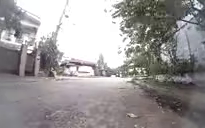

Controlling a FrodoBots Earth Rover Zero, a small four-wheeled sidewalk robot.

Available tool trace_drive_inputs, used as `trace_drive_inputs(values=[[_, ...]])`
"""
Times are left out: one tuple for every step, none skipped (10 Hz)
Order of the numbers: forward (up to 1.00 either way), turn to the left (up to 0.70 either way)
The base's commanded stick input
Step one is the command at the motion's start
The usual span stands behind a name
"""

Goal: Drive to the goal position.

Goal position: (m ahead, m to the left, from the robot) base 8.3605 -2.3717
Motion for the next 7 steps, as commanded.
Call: trace_drive_inputs(values=[[1.00,0.00],[1.00,0.00],[1.00,0.00],[1.00,0.00],[1.00,0.00],[1.00,0.00],[1.00,0.00]])
